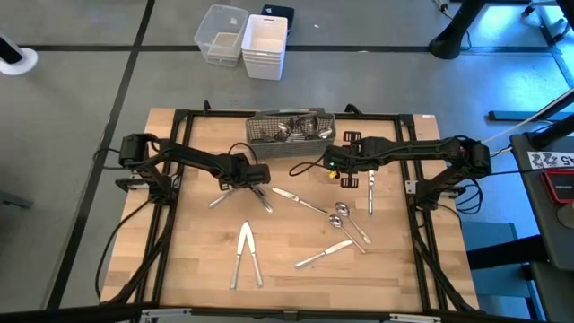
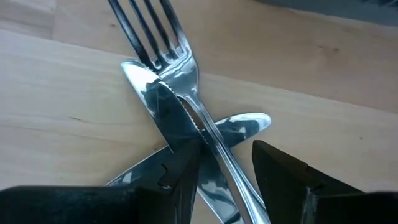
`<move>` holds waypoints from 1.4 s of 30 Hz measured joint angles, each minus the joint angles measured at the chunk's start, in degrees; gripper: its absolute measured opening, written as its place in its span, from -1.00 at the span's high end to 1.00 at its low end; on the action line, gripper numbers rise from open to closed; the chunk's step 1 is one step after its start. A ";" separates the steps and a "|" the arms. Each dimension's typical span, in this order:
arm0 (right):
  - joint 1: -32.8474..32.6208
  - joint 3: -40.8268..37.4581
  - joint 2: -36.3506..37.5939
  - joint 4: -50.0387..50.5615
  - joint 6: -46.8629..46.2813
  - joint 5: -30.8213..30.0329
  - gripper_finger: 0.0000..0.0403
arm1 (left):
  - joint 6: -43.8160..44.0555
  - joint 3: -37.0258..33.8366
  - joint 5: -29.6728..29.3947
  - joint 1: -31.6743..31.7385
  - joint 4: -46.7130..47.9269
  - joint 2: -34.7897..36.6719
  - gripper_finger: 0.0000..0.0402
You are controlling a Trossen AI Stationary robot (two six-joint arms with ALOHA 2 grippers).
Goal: Sort silverware
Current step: Put the silver fork into the gray silverware organizer
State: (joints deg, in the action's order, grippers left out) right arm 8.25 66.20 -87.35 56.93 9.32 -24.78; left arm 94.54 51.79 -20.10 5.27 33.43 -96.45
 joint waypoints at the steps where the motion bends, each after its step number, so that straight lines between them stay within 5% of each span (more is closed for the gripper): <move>1: 0.00 0.01 0.00 0.00 0.00 -0.02 0.45 | 0.17 0.00 -0.12 0.16 -0.09 -0.07 0.29; 19: 0.00 0.00 0.00 0.13 0.06 0.00 0.45 | -5.07 0.00 2.55 9.10 0.65 -0.15 0.29; 42: 0.02 0.00 3.26 0.40 1.70 -0.04 0.45 | -6.46 0.00 4.22 5.68 0.18 1.57 0.29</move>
State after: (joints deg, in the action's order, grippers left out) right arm 8.27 66.19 -84.09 57.33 11.03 -24.82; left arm 88.08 51.79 -15.88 10.95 33.61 -94.88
